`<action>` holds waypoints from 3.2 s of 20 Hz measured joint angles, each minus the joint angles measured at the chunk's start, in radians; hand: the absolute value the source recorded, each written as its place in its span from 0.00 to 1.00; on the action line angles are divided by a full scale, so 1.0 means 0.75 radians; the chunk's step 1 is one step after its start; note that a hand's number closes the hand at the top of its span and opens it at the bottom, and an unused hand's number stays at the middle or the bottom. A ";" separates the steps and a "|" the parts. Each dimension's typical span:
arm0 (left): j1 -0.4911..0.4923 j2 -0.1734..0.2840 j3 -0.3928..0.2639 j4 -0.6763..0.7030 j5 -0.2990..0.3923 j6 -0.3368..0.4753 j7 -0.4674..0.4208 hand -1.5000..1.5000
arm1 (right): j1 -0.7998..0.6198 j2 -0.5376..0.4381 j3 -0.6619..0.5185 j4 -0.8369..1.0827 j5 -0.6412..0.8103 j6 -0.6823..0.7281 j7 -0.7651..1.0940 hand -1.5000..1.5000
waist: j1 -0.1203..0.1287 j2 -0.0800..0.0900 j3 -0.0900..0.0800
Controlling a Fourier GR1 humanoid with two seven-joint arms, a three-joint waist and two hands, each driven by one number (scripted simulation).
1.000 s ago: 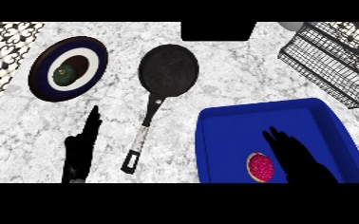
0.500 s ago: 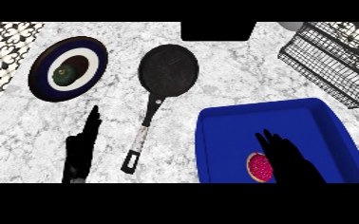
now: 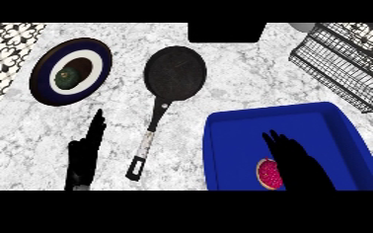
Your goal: Pick the cupcake from the tray and place it in the tiered basket
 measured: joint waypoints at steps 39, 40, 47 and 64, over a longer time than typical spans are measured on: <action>0.035 -0.074 0.098 -0.001 -0.080 -0.081 -0.031 0.50 | -0.059 -0.170 -0.755 0.676 -0.099 -0.284 -0.409 1.00 | -0.016 0.002 0.001; 0.038 -0.080 0.092 0.003 -0.085 -0.078 -0.039 0.50 | -0.065 -0.185 -0.813 0.705 -0.128 -0.303 -0.423 1.00 | -0.016 0.002 0.001; 0.035 -0.073 0.100 -0.009 -0.087 -0.078 -0.012 0.50 | -0.109 -0.244 -1.160 0.687 -0.383 -0.351 -0.471 1.00 | -0.024 -0.005 0.000; 0.006 -0.077 0.120 0.026 -0.087 -0.103 -0.021 0.50 | -0.257 -0.553 -1.651 0.123 -0.767 -0.126 -0.148 1.00 | -0.006 -0.002 -0.002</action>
